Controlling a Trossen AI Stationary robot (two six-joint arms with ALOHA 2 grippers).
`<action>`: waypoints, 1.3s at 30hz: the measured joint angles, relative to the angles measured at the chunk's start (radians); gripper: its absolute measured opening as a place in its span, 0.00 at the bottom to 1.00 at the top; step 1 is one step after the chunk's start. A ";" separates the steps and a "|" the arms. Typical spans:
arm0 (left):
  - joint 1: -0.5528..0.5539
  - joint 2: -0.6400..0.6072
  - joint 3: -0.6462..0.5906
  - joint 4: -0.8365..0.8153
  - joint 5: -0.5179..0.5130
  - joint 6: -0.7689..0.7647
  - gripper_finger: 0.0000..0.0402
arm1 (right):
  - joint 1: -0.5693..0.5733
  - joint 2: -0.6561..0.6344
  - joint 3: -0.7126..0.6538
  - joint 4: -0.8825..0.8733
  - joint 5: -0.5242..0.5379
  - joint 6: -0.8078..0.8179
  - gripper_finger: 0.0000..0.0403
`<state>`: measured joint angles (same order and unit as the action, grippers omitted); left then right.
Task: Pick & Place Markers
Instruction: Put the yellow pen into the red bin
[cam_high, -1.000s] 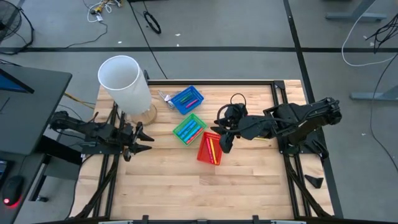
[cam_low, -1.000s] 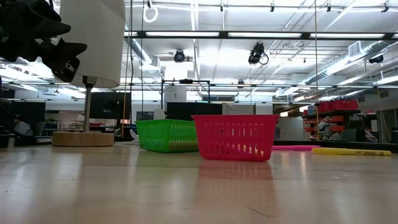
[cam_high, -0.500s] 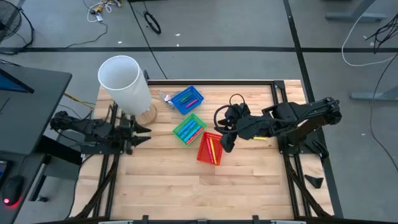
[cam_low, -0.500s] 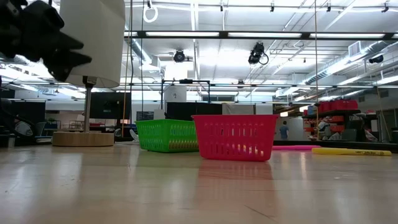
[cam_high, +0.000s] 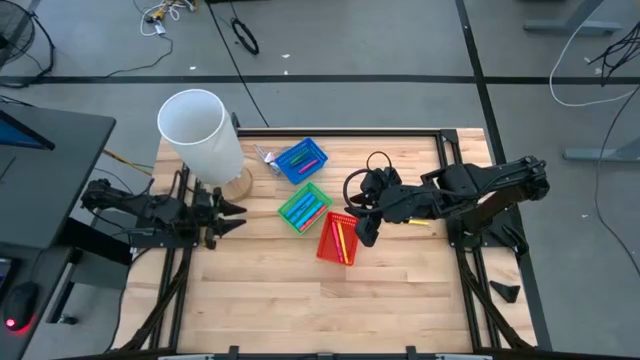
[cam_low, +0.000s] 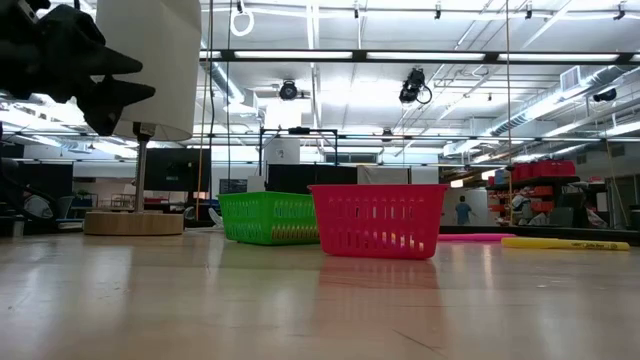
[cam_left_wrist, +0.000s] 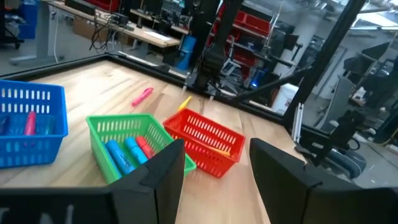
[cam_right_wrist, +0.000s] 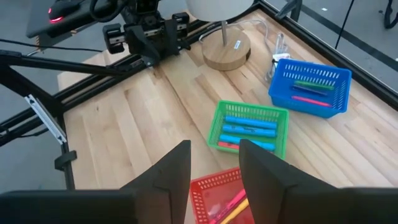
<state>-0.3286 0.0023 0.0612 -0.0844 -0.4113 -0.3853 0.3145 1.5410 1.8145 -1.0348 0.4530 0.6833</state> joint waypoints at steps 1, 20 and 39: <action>0.000 0.000 -0.001 0.005 -0.005 0.001 0.47 | 0.000 0.000 0.000 0.000 0.000 -0.003 0.34; -0.001 0.000 -0.006 0.057 0.199 0.057 0.47 | 0.000 0.000 0.000 0.001 -0.052 -0.011 0.34; 0.000 0.004 -0.005 0.087 0.020 -0.075 0.47 | 0.000 -0.001 0.000 0.039 -0.052 -0.099 0.34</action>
<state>-0.3283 0.0063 0.0559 0.0029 -0.3916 -0.4606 0.3145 1.5402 1.8145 -0.9958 0.4011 0.5844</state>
